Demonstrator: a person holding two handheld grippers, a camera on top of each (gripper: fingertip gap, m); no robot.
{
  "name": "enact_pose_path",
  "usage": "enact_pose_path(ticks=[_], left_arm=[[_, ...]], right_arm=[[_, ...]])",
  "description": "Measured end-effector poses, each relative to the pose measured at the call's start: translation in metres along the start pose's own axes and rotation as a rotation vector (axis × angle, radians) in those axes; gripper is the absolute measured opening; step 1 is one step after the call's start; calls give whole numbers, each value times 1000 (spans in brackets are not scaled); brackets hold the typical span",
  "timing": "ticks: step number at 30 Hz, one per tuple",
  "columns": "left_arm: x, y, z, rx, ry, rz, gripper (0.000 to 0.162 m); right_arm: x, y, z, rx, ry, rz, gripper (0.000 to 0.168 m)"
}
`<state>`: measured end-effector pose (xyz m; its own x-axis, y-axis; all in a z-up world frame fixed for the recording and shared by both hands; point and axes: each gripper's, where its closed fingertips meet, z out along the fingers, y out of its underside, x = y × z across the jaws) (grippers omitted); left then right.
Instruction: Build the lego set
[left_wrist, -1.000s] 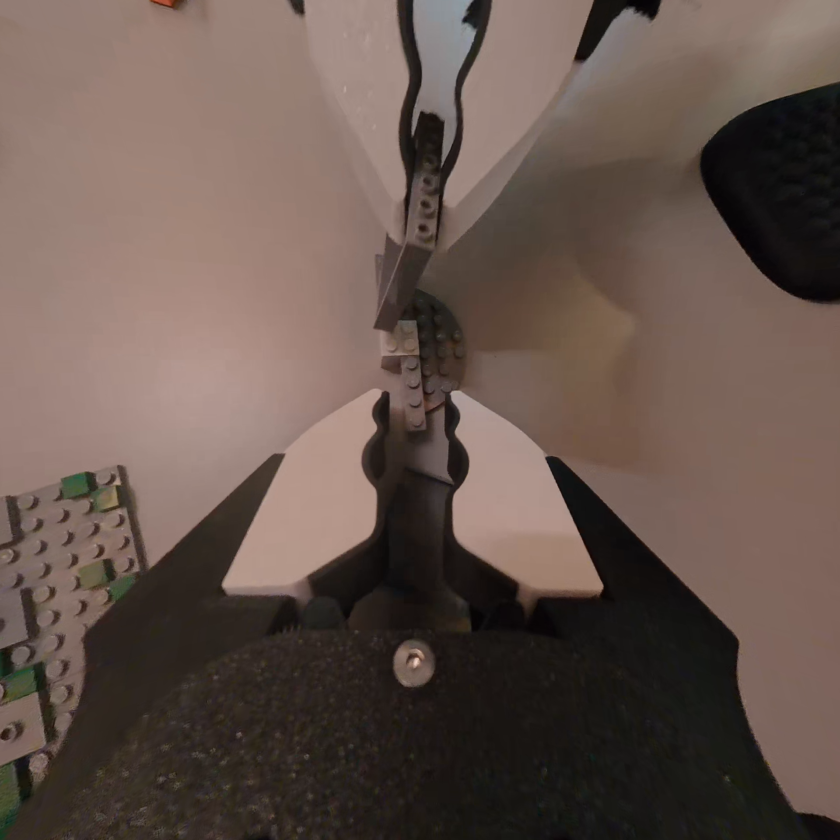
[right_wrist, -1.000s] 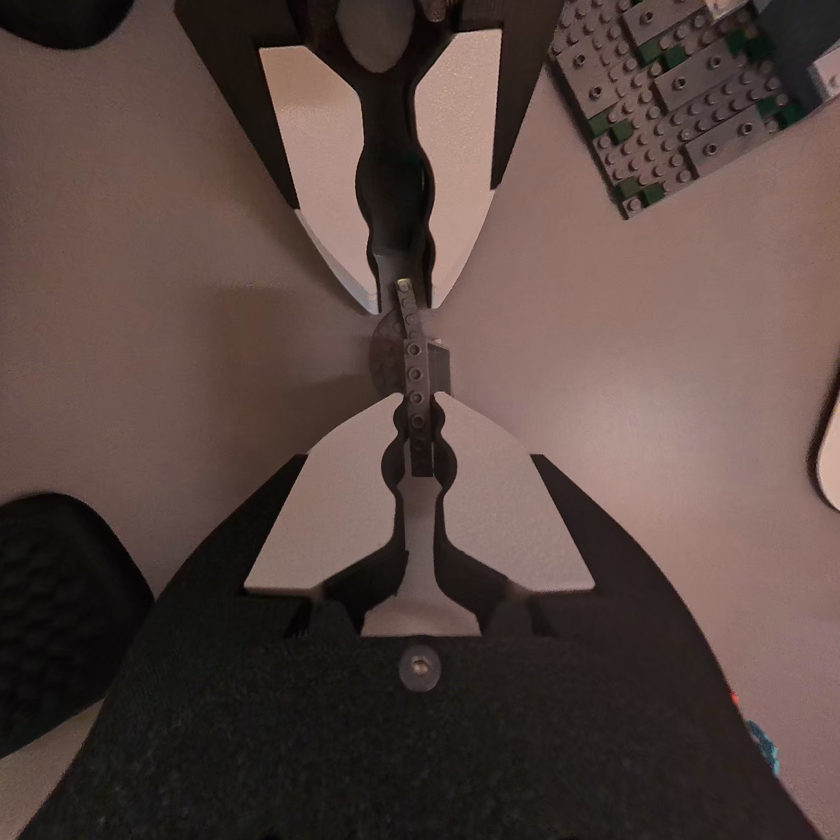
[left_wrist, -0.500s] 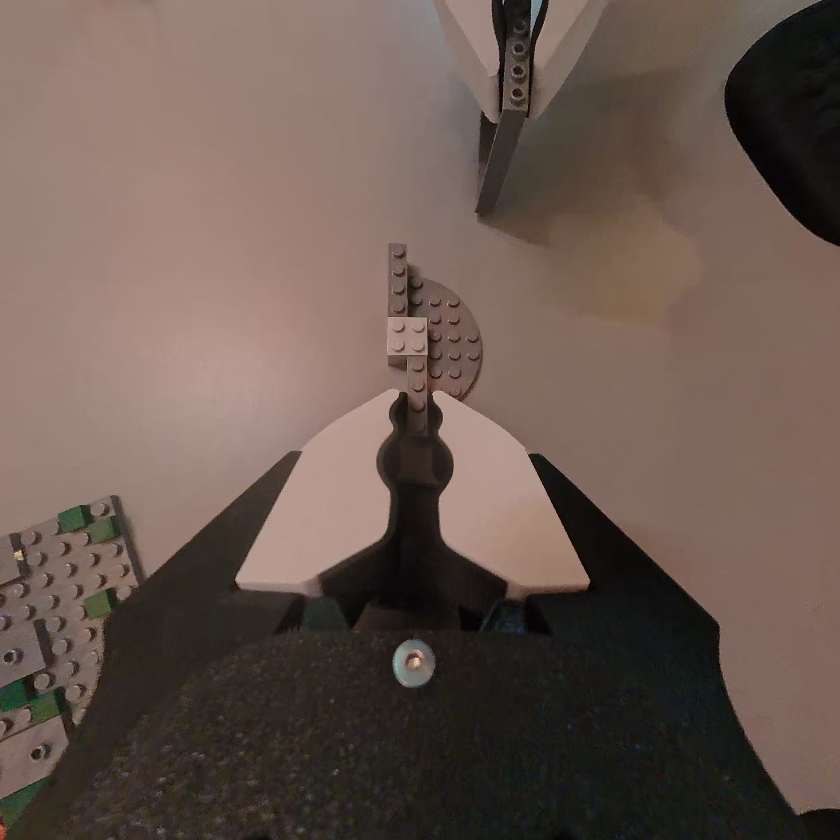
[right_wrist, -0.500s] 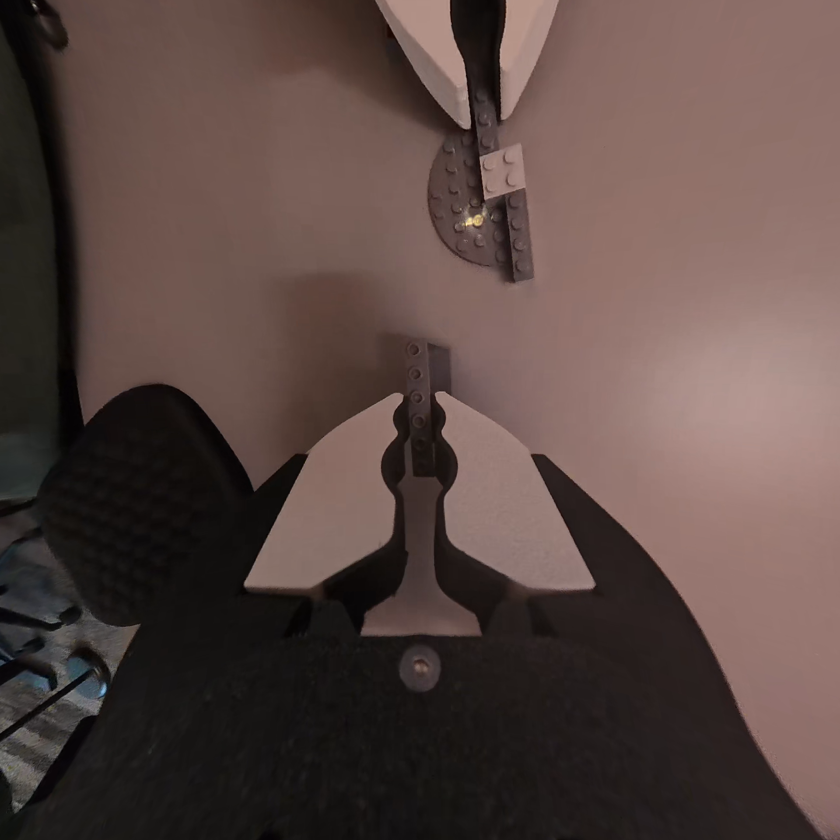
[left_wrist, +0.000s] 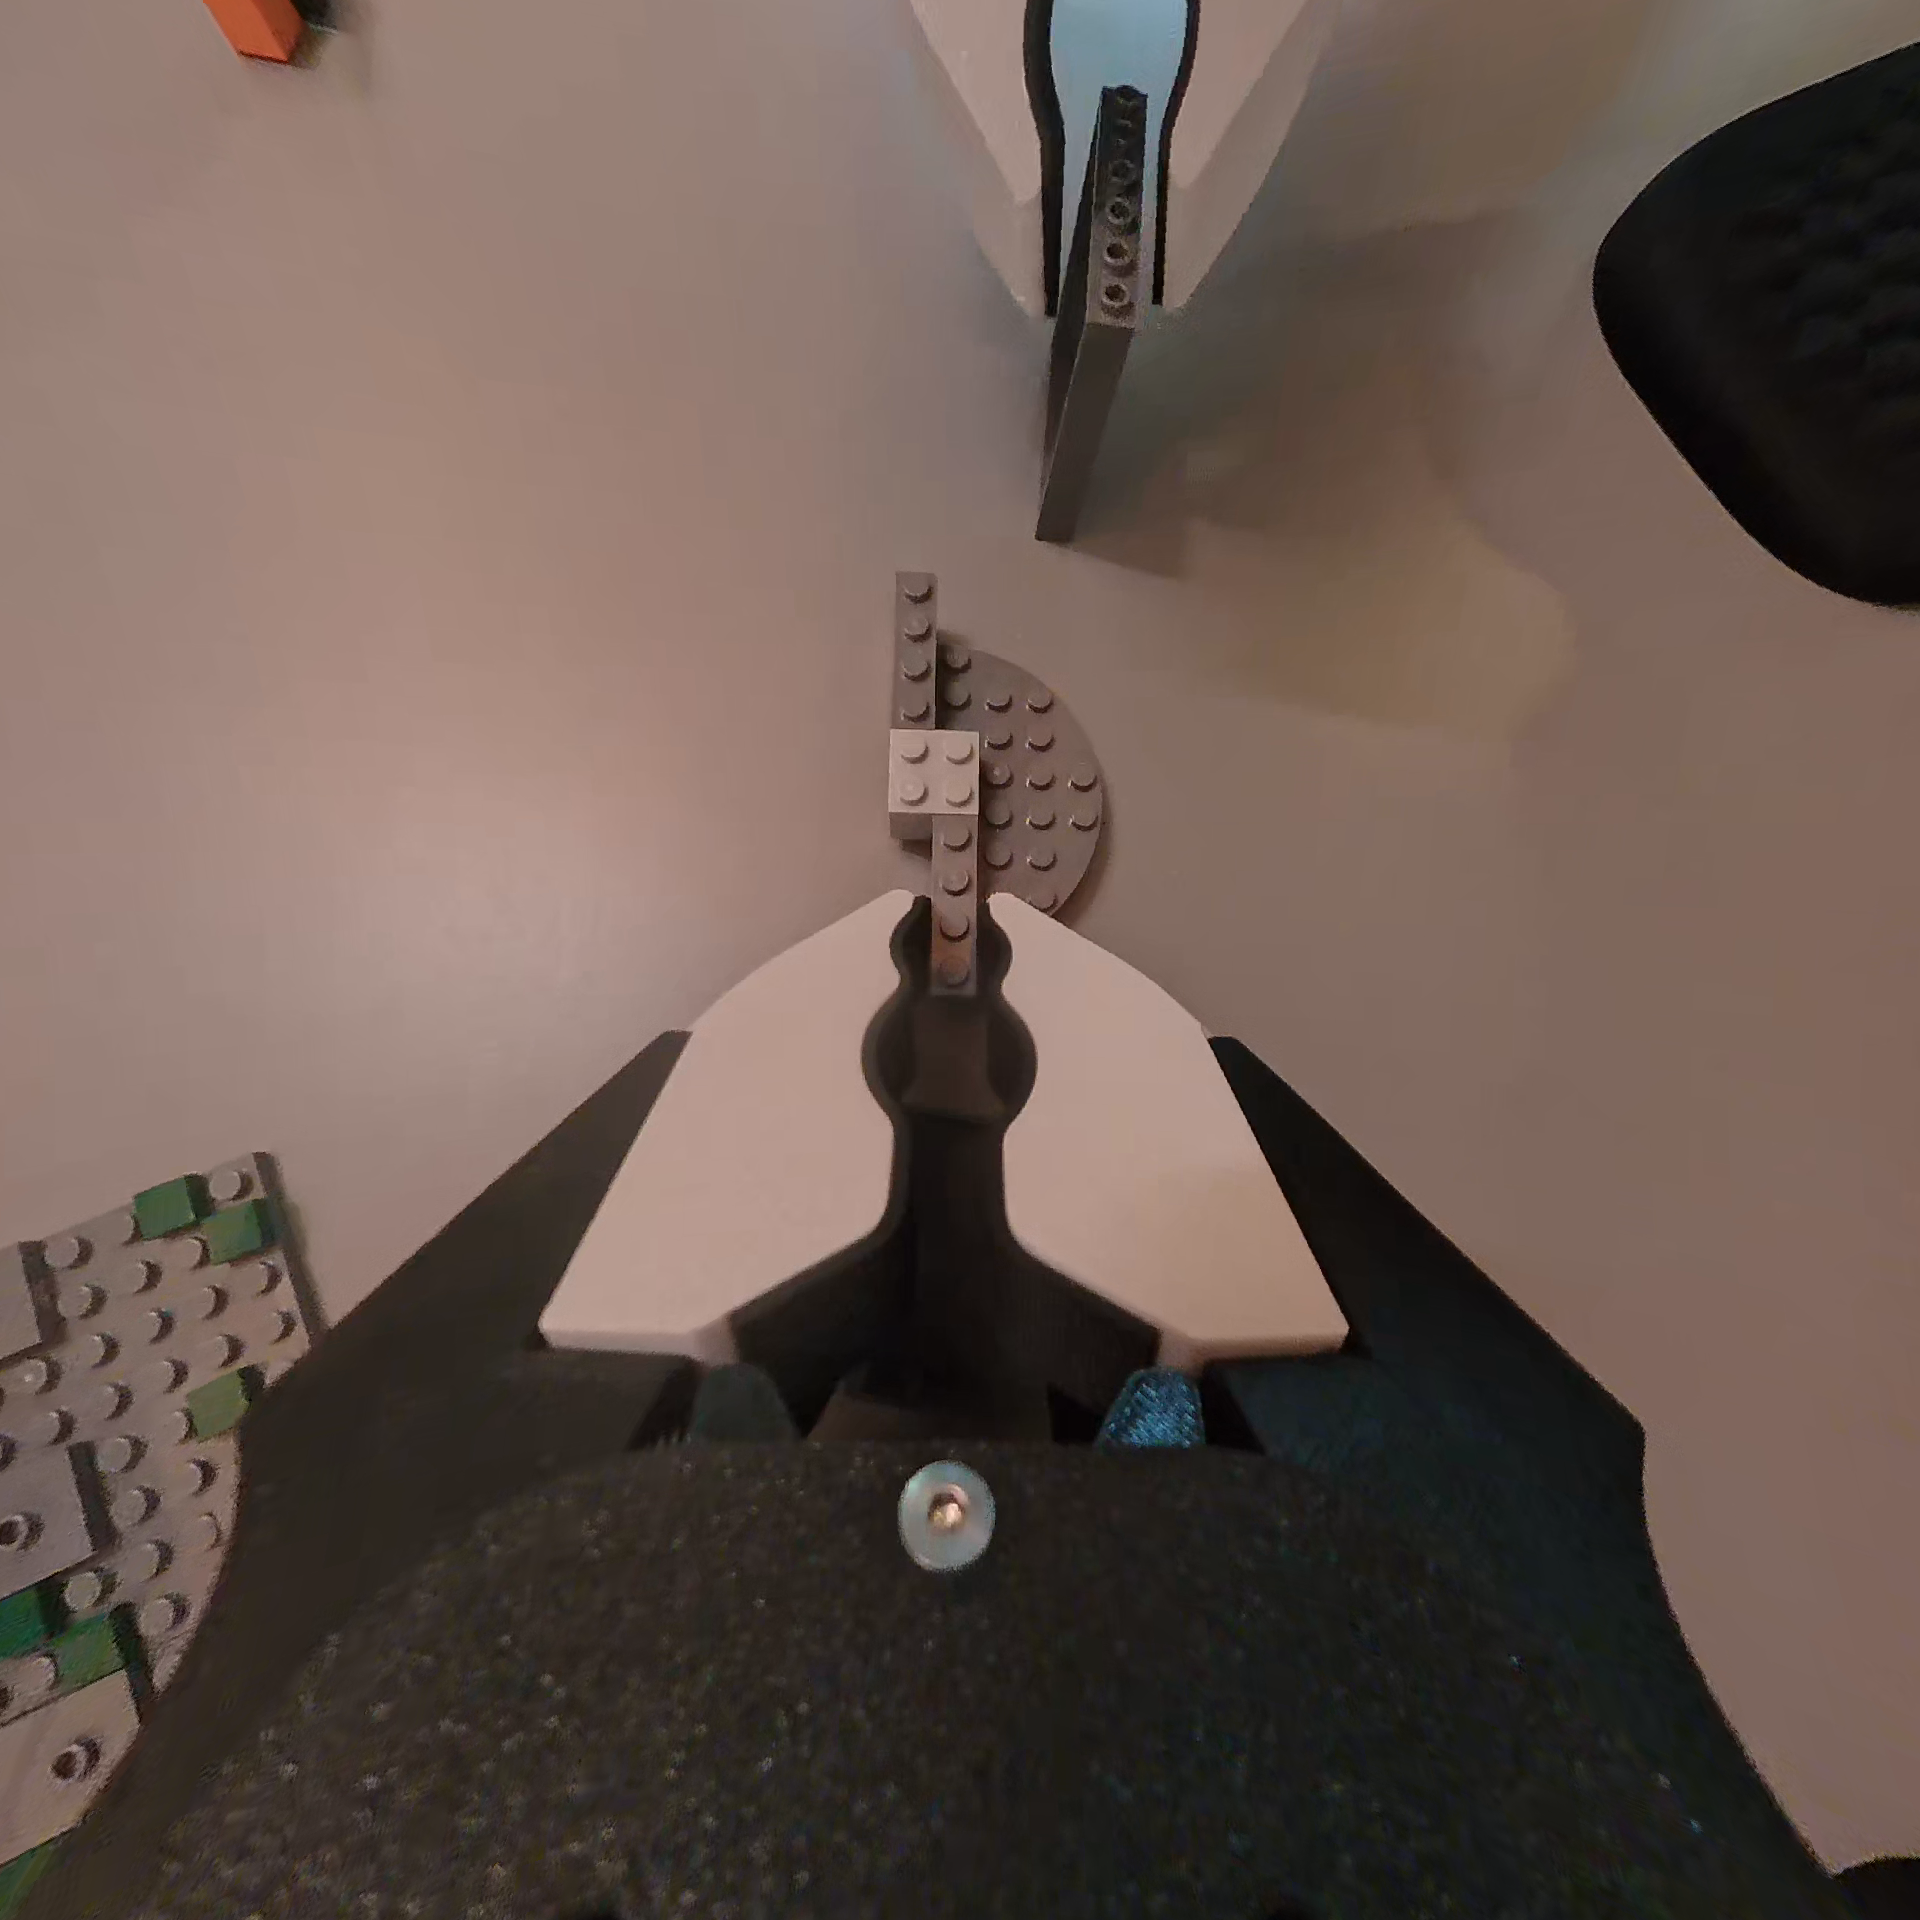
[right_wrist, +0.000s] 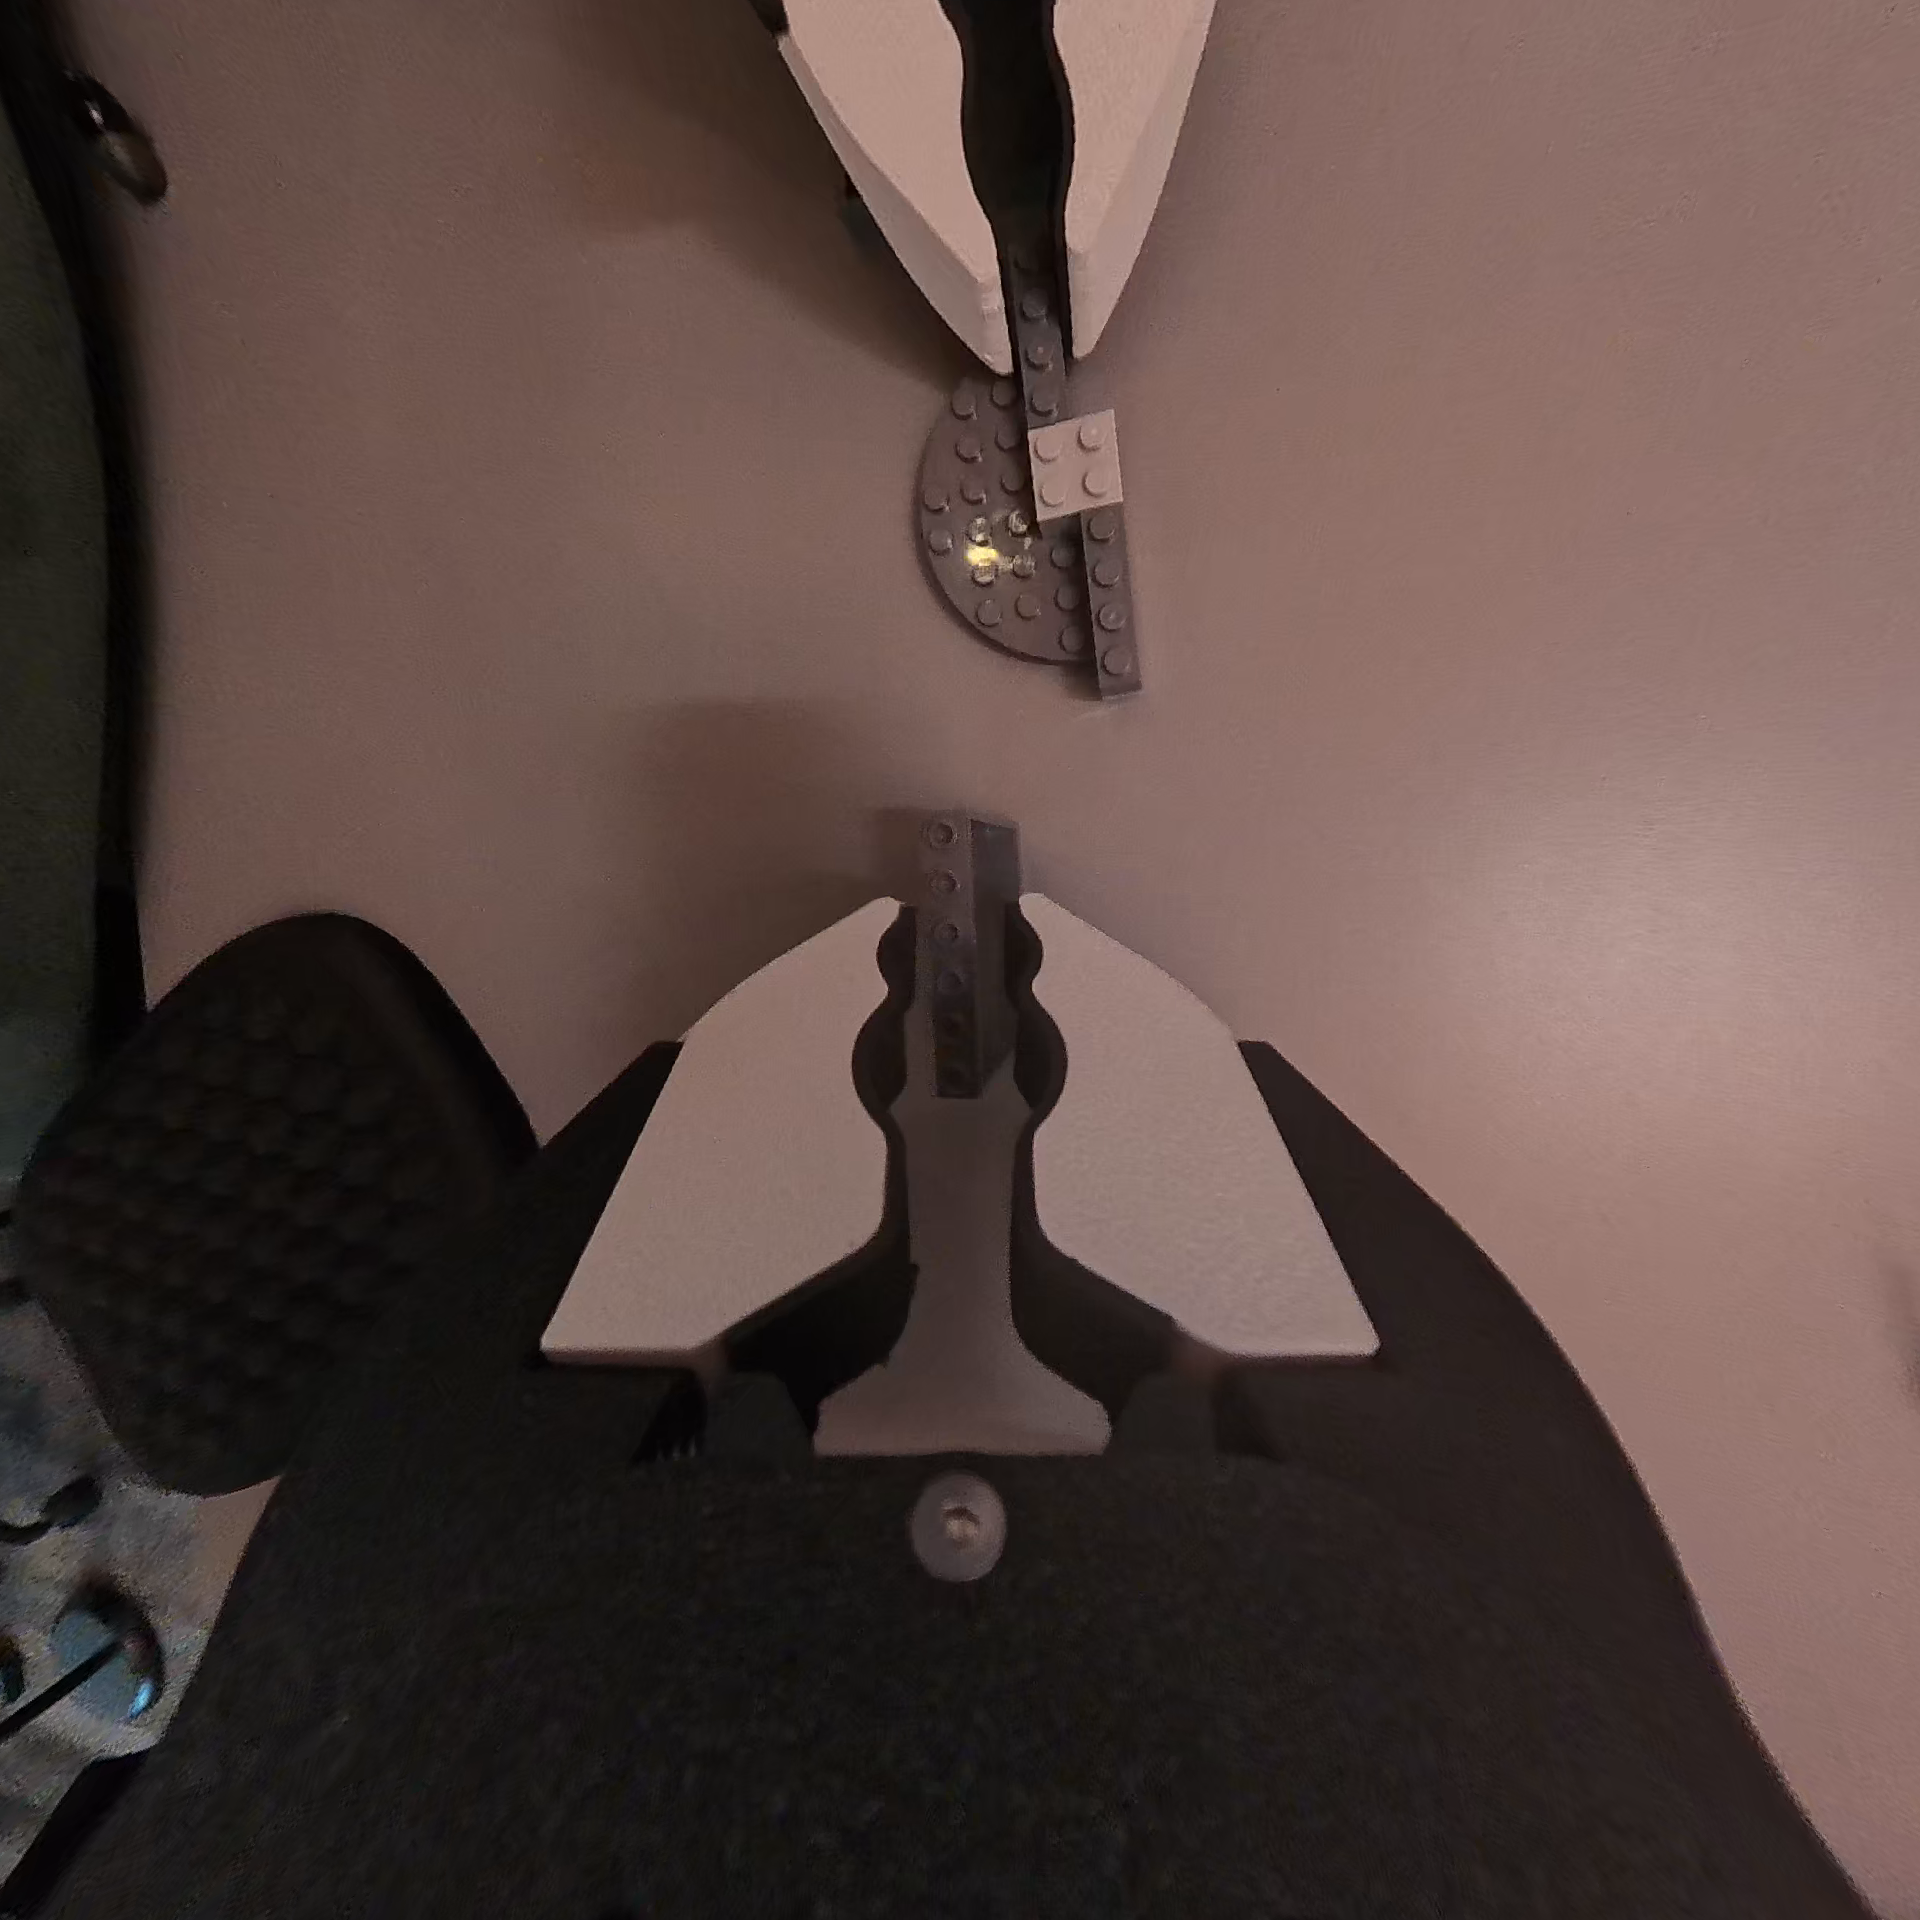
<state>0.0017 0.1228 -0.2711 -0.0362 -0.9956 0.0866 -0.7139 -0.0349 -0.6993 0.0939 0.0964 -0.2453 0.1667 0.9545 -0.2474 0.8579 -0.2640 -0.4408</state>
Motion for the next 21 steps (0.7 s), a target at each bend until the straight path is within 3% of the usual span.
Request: enact_pose_path(ticks=[7, 12, 15, 21], left_arm=[[-2, -2, -2, 11, -6, 28, 8], [1, -14, -21, 56, -94, 139, 8], [5, -20, -45, 54, -208, 245, 7], [29, -35, -85, 115, -377, 394, 8]], right_arm=[[7, -40, -19, 96, 135, -65, 17], [12, -61, -1, 40, 190, -161, 22], [7, -72, 4, 73, 114, -130, 33], [-34, -104, -3, 295, -202, 15, 37]])
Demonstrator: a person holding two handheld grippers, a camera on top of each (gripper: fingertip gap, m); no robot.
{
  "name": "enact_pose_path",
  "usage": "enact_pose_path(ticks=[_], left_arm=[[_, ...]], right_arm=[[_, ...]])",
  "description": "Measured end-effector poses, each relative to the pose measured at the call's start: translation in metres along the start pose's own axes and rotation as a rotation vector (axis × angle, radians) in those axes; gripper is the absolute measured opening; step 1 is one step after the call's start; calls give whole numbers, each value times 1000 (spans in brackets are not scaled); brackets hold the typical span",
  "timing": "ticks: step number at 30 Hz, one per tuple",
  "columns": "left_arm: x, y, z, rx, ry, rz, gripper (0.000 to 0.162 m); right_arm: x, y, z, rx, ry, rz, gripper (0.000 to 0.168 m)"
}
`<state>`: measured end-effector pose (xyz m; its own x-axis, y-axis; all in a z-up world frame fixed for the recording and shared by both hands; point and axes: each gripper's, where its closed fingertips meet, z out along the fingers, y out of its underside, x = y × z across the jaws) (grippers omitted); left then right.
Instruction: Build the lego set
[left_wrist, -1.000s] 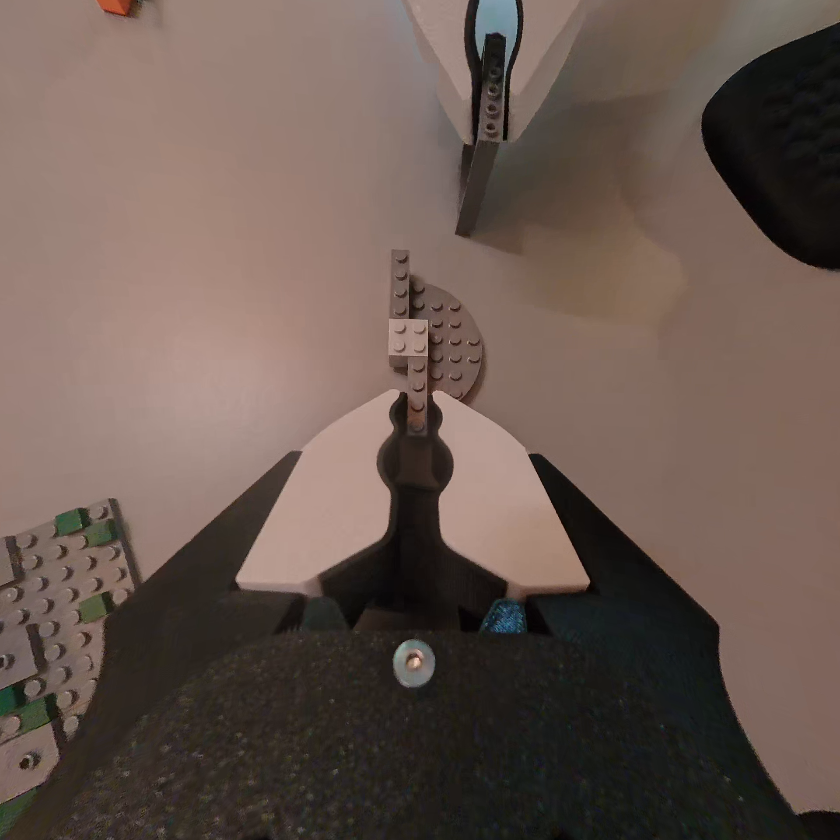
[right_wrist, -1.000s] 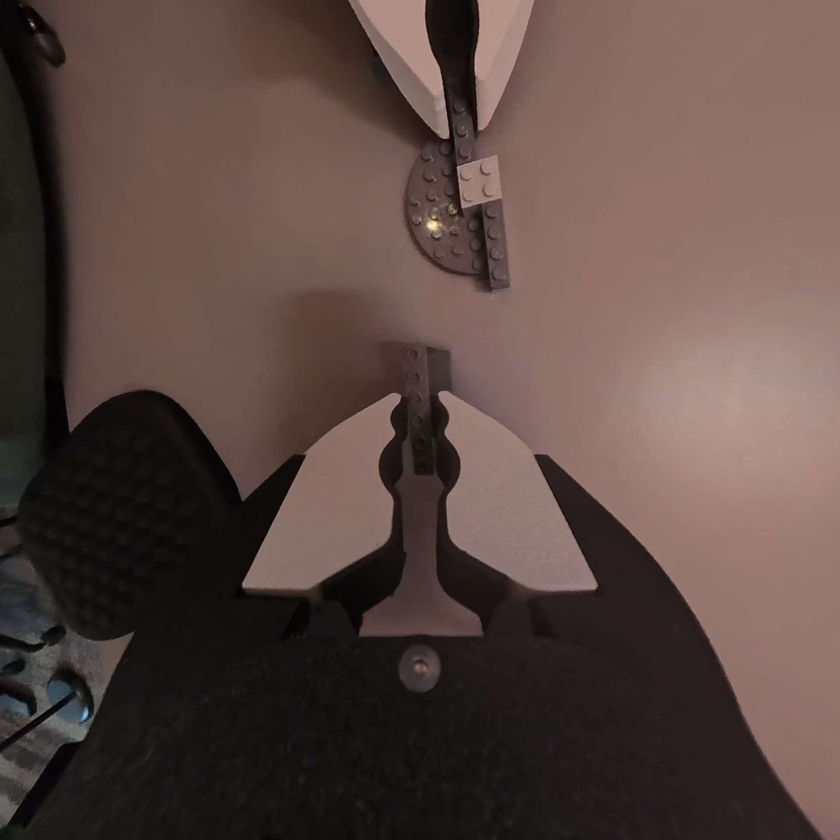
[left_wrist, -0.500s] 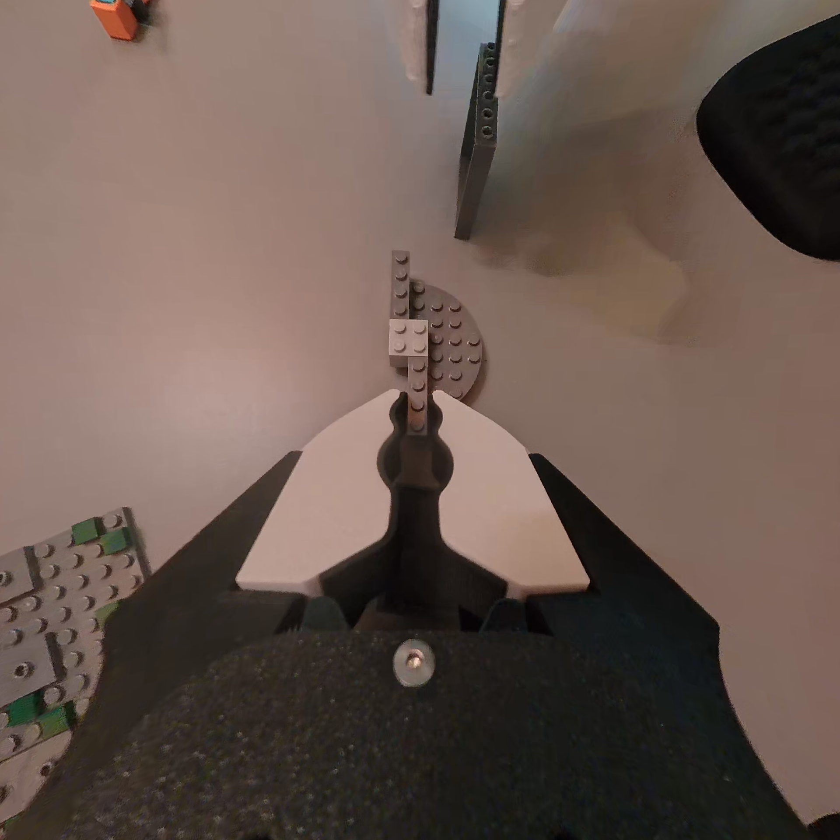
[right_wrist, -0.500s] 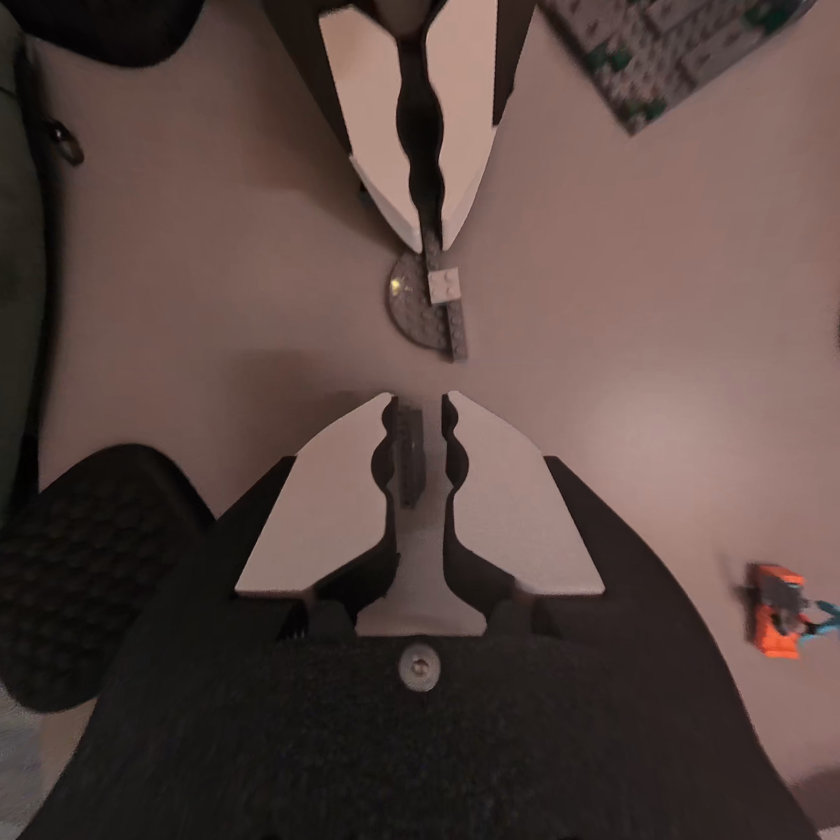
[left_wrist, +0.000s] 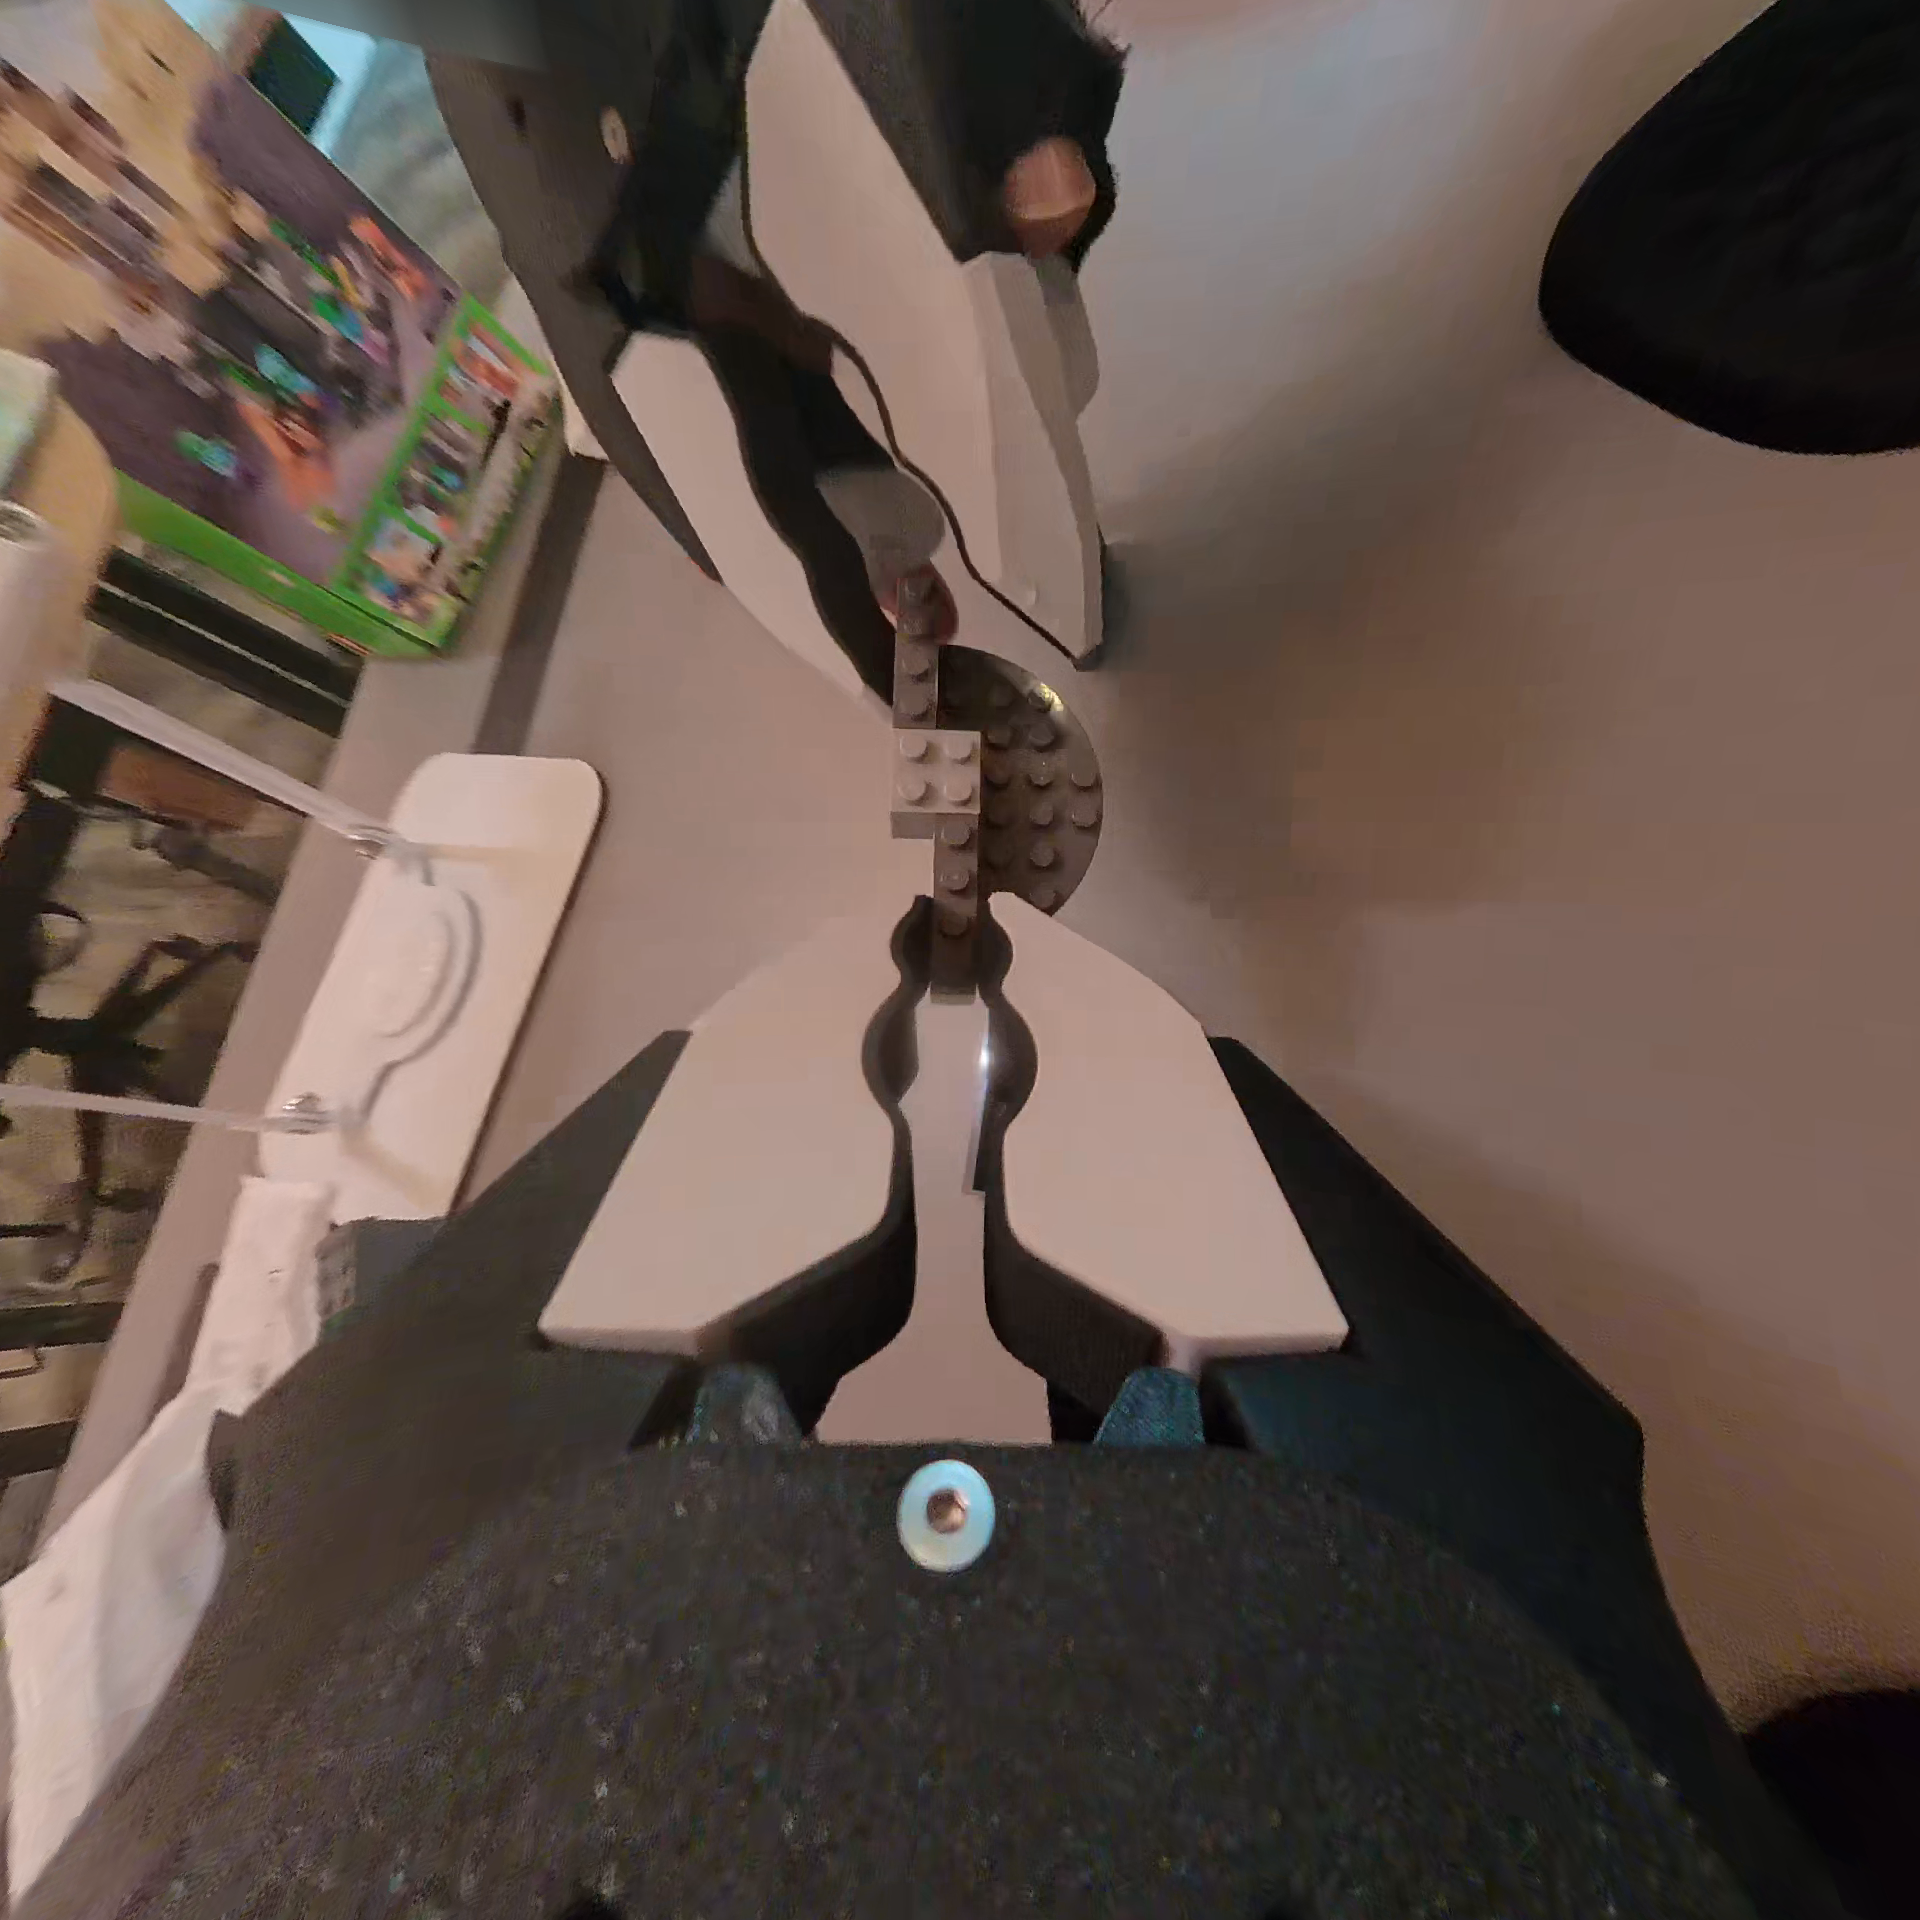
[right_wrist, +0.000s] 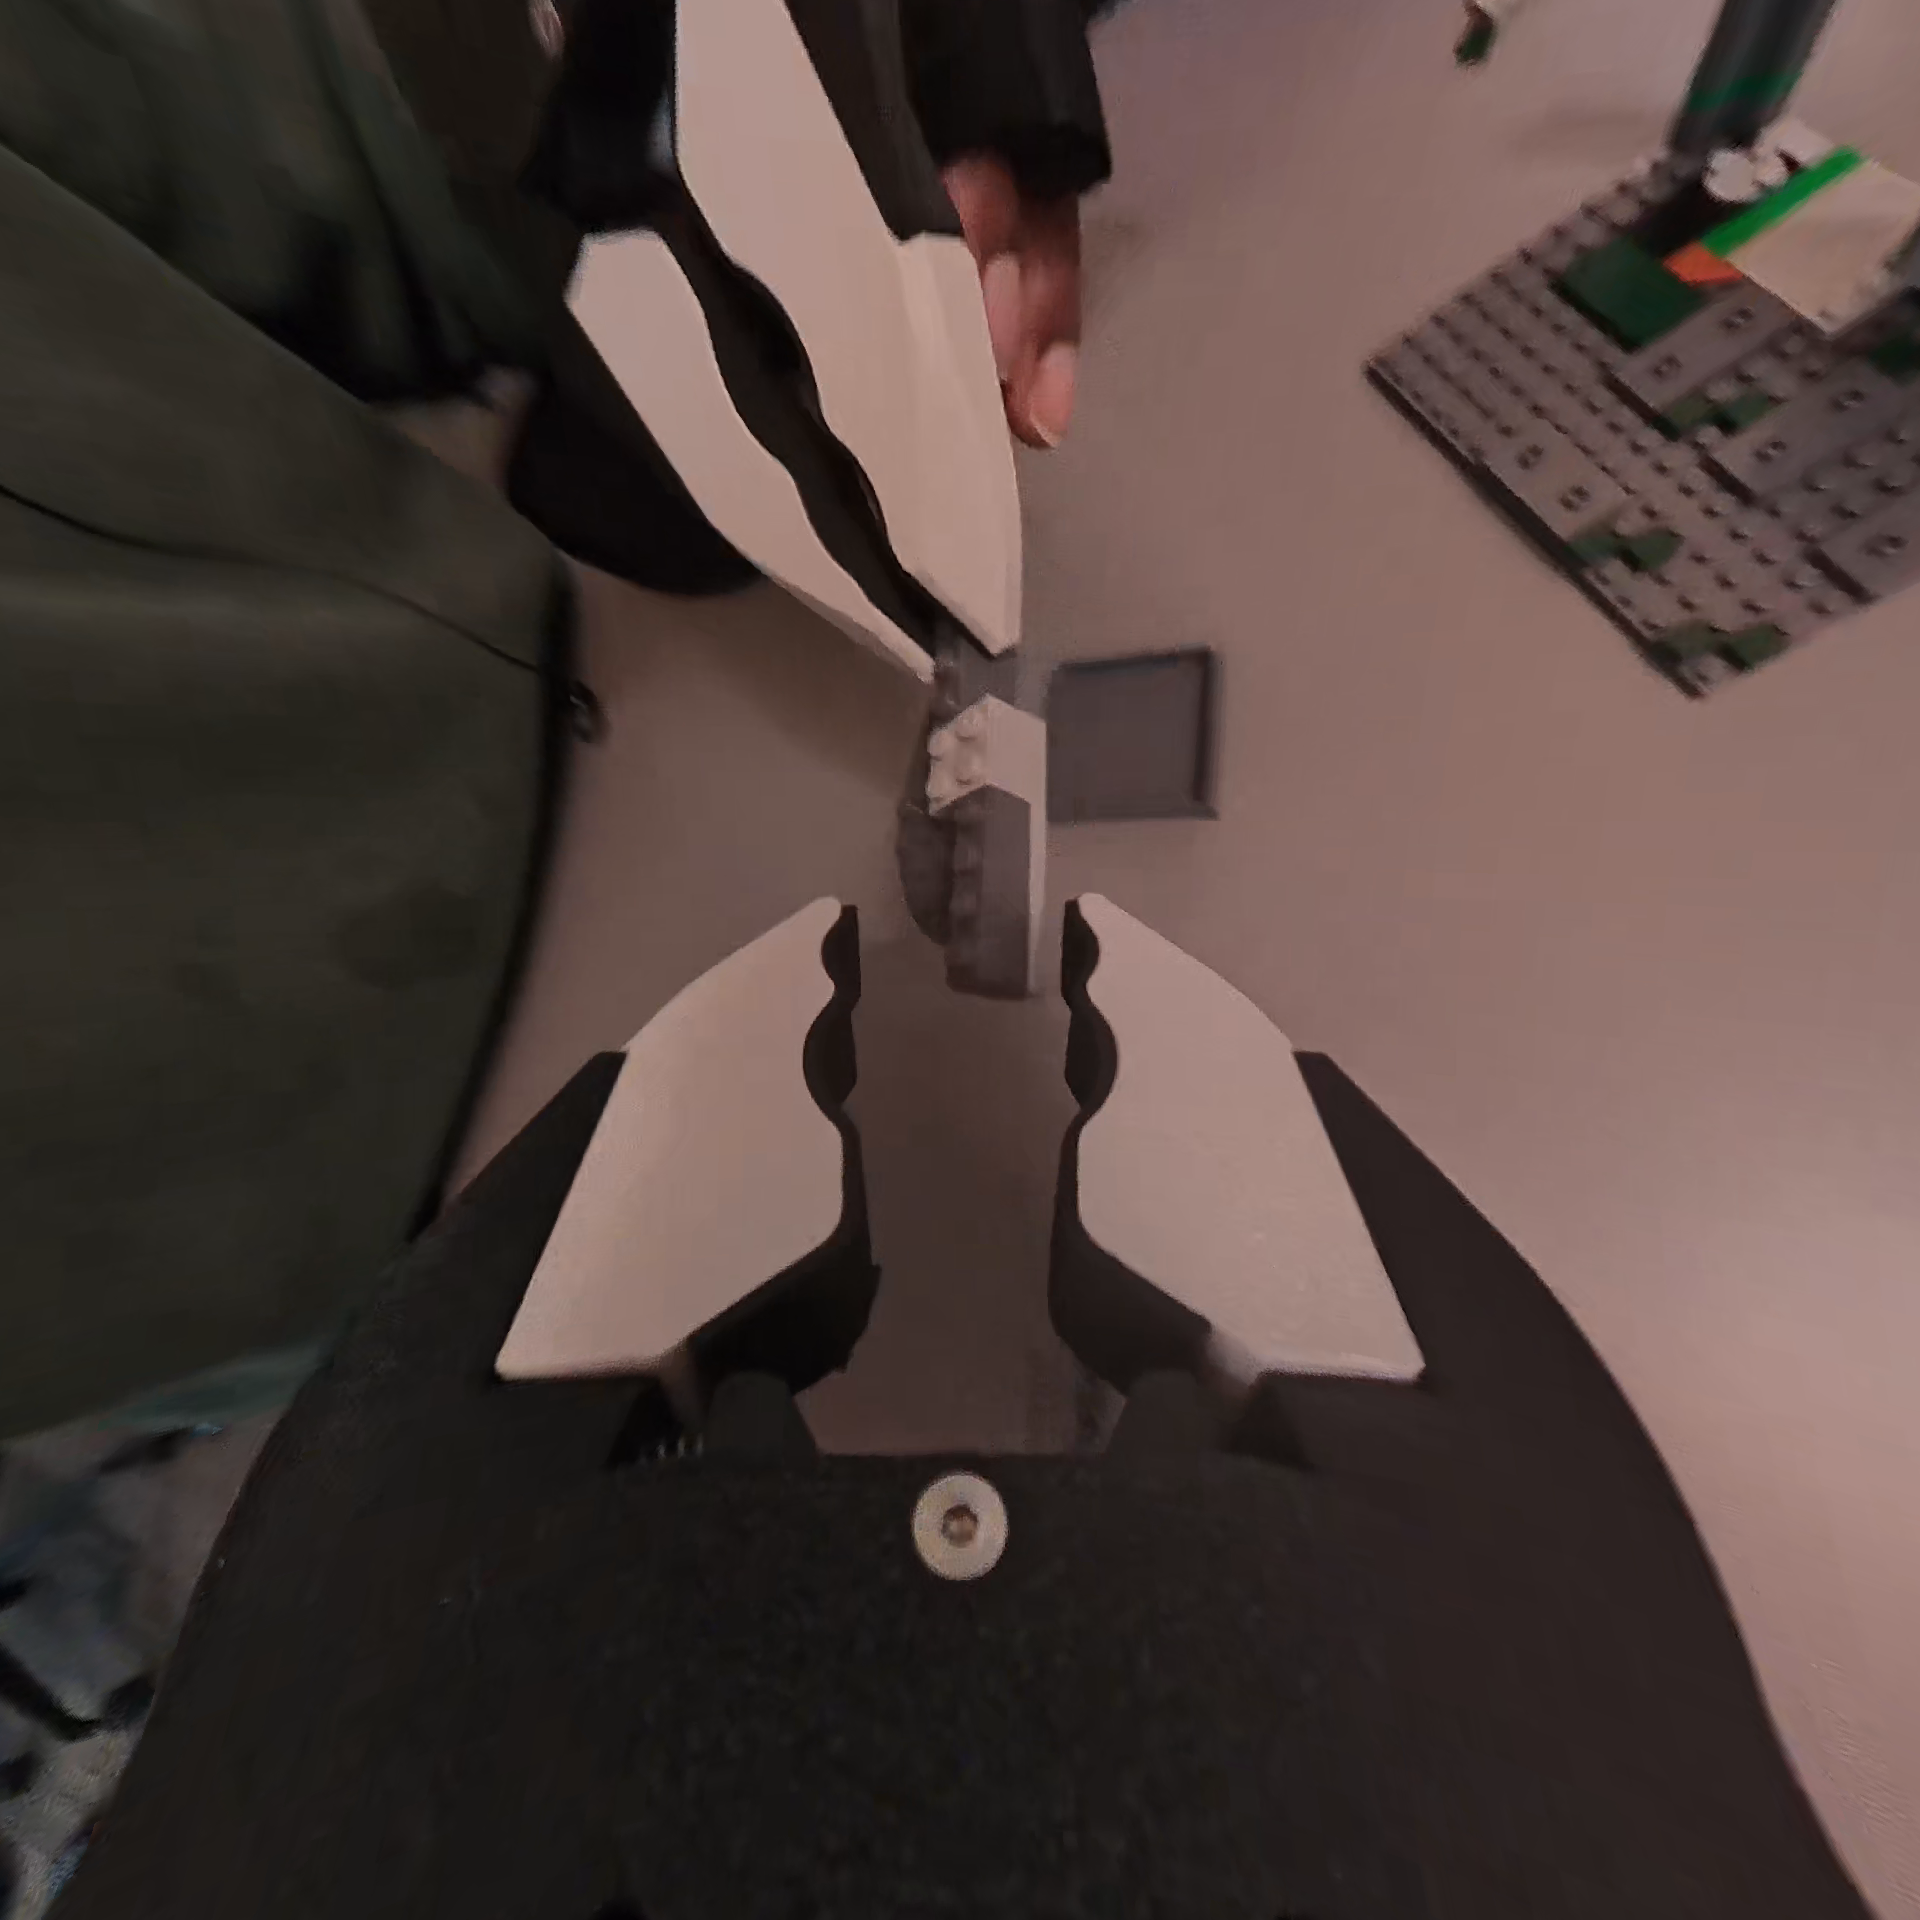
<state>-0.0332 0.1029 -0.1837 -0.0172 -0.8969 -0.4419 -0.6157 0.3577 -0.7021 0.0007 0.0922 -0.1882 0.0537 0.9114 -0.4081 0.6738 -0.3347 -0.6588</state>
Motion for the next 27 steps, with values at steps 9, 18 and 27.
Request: enact_pose_path(ticks=[9, 18, 27], left_arm=[[24, -18, -24, 183, 155, -255, 25], [42, -25, -33, 409, 445, -817, 27], [38, -3, -50, 396, 355, -887, 16]], right_arm=[[-22, 2, 11, 54, -21, 24, 16], [-47, -17, 23, 110, 30, -192, 16], [-36, -37, 37, 102, 114, -229, 21]])
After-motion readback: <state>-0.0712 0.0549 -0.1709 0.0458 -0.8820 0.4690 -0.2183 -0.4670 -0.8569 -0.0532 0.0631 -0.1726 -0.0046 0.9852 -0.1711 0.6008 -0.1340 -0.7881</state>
